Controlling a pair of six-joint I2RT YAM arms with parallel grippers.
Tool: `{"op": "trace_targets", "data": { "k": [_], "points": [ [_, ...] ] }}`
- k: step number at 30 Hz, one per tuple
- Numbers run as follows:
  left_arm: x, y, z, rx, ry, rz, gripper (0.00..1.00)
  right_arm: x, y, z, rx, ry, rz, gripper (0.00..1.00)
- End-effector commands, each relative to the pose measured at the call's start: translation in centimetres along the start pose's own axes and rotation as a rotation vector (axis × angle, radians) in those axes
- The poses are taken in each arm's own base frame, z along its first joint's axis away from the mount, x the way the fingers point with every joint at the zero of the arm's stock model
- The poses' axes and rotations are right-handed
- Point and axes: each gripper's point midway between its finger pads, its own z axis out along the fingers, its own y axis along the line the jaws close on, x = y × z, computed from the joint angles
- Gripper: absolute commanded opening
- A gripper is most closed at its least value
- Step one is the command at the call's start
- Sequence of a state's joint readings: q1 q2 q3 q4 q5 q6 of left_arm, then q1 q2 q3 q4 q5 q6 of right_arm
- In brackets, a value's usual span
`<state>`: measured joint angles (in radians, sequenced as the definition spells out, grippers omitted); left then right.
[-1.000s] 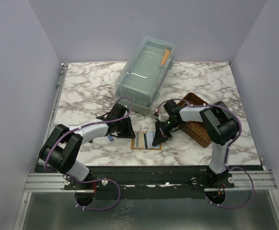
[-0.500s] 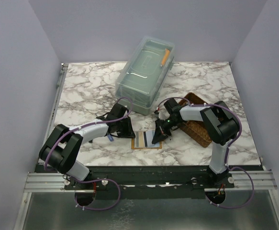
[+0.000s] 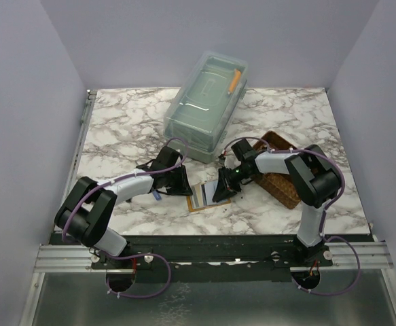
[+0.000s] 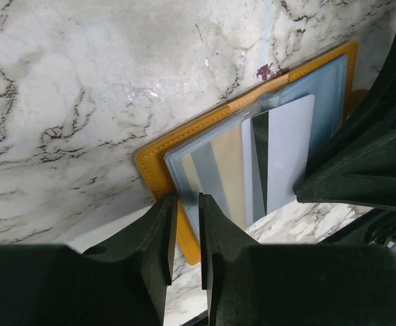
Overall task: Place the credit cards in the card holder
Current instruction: Insert the credit card into the card holder.
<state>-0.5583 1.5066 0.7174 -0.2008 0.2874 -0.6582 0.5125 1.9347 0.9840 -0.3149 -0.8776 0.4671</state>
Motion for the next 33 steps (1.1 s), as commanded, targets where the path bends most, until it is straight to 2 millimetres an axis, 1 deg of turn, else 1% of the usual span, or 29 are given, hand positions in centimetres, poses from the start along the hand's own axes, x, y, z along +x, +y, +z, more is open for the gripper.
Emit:
{"op": "trace_targets", "data": {
  "k": [1, 4, 7, 13, 17, 20, 22, 26, 30, 33],
  "points": [
    [-0.6, -0.4, -1.0, 0.012, -0.035, 0.008, 0.27, -1.1, -1.4, -0.9, 0.150, -0.095, -0.065, 0.25],
    [-0.8, 0.2, -1.6, -0.006, -0.048, -0.011, 0.28, -1.5, -1.5, -1.9, 0.203, -0.130, -0.106, 0.32],
    [-0.8, 0.8, -2.0, -0.014, -0.058, -0.032, 0.29, -2.2, -1.1, -2.5, 0.226, -0.164, -0.139, 0.36],
    [-0.3, 1.8, -1.1, -0.049, -0.029, -0.053, 0.22, -3.6, -0.4, -1.7, 0.173, -0.185, -0.166, 0.37],
    [0.2, 2.6, -0.1, -0.077, -0.001, -0.073, 0.20, -4.7, -0.4, -1.4, 0.173, -0.196, -0.175, 0.36],
    [0.2, 2.5, 0.6, -0.070, 0.014, -0.086, 0.20, -5.0, -0.1, -0.6, 0.151, -0.190, -0.182, 0.35],
    [0.2, 2.4, 1.0, -0.064, 0.018, -0.087, 0.19, -5.1, 0.6, 0.3, 0.142, -0.177, -0.203, 0.35],
    [-0.6, 1.8, 1.1, -0.049, 0.008, -0.083, 0.19, -5.1, 3.4, 2.0, 0.091, -0.169, -0.262, 0.35],
    [-0.8, 1.4, 1.1, -0.037, 0.005, -0.083, 0.19, -5.0, 5.7, 2.5, 0.011, -0.185, -0.267, 0.34],
    [-0.6, 1.2, 0.9, -0.030, 0.007, -0.085, 0.19, -4.7, 6.5, 2.2, -0.036, -0.219, -0.242, 0.34]
  ]
}}
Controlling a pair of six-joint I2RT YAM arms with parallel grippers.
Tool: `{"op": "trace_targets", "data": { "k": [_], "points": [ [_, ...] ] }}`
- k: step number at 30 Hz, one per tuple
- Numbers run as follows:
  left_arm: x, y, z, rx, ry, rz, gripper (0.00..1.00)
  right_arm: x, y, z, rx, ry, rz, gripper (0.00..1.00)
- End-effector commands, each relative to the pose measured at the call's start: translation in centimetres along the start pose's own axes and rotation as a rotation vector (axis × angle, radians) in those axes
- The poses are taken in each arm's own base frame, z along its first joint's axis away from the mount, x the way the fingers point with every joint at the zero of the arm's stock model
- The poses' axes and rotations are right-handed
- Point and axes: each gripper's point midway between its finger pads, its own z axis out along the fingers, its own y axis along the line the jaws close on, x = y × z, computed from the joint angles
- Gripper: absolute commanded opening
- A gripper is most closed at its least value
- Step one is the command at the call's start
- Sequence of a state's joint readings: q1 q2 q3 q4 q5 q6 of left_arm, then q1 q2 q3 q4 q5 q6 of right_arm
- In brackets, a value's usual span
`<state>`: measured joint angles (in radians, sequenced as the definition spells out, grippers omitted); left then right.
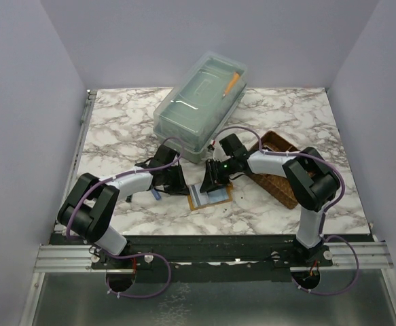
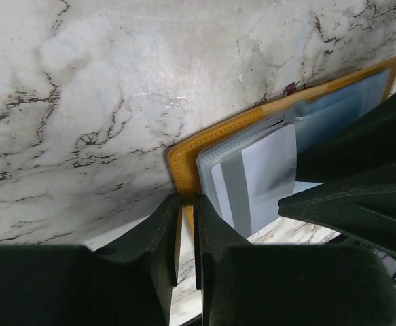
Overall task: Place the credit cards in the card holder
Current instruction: Insert the credit card into the card holder.
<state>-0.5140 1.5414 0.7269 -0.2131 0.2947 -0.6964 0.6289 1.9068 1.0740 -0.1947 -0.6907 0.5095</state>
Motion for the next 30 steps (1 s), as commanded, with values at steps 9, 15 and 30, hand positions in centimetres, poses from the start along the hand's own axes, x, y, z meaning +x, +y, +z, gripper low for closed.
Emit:
{"op": "trace_targets", "data": {
  "k": [9, 15, 30],
  "points": [
    [0.0, -0.1, -0.1, 0.005, -0.019, 0.016, 0.20, -0.1, -0.1, -2.2, -0.054, -0.151, 0.089, 0.37],
    [0.2, -0.3, -0.1, 0.016, -0.006, 0.016, 0.22, 0.5, 1.6, -2.4, -0.130, -0.136, 0.036, 0.40],
    [-0.5, -2.6, -3.8, 0.094, -0.005, 0.202, 0.52, -7.4, -3.1, -17.1, 0.297, -0.422, 0.010, 0.68]
  ]
}}
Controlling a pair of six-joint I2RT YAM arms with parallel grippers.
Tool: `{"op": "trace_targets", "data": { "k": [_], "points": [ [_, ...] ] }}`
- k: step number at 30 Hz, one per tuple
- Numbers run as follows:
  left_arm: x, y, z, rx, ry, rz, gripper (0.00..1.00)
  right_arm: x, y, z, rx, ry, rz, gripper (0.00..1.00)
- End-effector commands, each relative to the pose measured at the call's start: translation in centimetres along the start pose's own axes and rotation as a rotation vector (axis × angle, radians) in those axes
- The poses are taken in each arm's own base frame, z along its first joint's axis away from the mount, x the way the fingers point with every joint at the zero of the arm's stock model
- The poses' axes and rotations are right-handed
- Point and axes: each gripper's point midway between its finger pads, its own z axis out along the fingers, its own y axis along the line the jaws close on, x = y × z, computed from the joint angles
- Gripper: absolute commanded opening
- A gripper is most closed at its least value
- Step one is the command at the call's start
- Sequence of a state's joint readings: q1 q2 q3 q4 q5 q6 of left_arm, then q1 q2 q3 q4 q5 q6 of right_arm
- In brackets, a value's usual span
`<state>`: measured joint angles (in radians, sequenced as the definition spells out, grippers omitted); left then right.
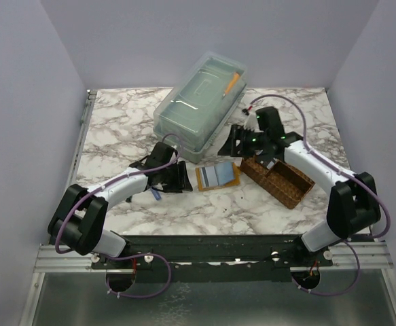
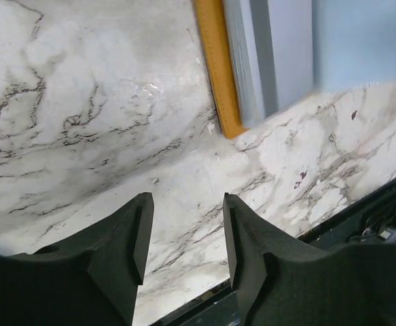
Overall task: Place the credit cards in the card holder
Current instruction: Insert the credit card into the card holder.
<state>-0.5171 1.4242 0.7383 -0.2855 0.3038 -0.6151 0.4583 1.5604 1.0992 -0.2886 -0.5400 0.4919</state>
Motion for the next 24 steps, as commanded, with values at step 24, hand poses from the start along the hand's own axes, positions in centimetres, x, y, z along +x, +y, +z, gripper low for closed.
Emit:
{"op": "trace_targets", "data": {
  "k": [24],
  "points": [
    [-2.7, -3.7, -2.4, 0.112, -0.030, 0.180, 0.54, -0.3, -9.6, 7.8, 0.283, -0.079, 0.032, 0.33]
  ]
}}
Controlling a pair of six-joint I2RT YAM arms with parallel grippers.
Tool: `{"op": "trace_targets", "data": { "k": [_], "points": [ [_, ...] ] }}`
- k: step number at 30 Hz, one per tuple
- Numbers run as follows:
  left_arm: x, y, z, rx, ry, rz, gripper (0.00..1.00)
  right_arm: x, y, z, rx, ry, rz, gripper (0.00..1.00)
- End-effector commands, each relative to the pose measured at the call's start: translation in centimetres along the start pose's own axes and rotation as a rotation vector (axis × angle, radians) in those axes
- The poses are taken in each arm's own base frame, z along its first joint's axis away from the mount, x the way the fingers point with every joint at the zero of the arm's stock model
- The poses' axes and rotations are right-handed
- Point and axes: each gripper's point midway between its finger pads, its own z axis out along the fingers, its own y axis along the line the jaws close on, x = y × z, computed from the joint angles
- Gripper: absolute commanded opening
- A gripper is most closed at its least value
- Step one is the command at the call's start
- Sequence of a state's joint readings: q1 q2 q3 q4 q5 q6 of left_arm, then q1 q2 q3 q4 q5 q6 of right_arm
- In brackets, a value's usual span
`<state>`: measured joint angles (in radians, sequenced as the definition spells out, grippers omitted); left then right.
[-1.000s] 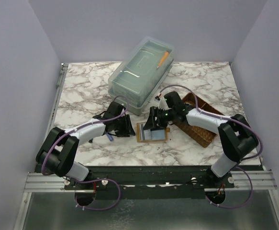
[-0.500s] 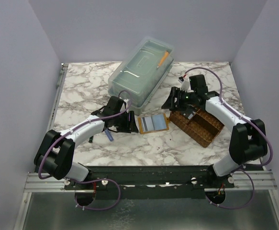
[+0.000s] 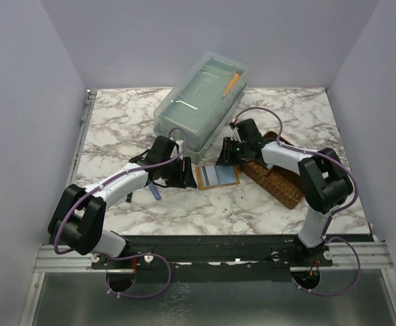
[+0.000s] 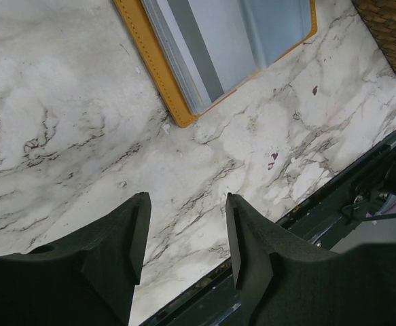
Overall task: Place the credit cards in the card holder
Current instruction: Insert the credit card into the card holder, then pick up the credit card from the storage box.
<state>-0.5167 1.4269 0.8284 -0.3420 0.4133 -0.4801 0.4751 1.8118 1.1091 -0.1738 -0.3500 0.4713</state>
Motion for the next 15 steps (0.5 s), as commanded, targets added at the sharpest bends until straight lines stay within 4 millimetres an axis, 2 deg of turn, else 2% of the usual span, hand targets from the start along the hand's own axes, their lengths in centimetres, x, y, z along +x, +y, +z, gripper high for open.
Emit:
{"op": "trace_targets", "data": {
  "k": [1, 5, 8, 9, 11, 15],
  "points": [
    [-2.2, -0.8, -1.1, -0.006, -0.069, 0.045, 0.55, -0.5, -1.1, 2.3, 0.066, -0.075, 0.012, 0.33],
    [-3.3, -1.1, -1.3, -0.011, -0.095, 0.069, 0.55, 5.1, 1.0, 4.0, 0.016, 0.066, -0.018, 0.33],
    [-4.0, -1.2, -1.3, -0.014, -0.109, 0.083, 0.55, 8.9, 2.7, 3.6, -0.010, 0.148, -0.031, 0.33],
    [-4.2, -1.2, -1.3, -0.018, -0.113, 0.091, 0.55, 9.5, 3.2, 3.1, -0.029, 0.165, -0.017, 0.33],
    [-4.6, -1.1, -1.2, -0.032, -0.121, 0.105, 0.55, 9.4, 4.2, 1.8, -0.062, 0.154, -0.004, 0.34],
    [-5.3, -0.9, -0.9, -0.045, -0.126, 0.119, 0.56, 4.7, 5.4, -0.6, 0.007, 0.053, -0.048, 0.44]
  ]
}}
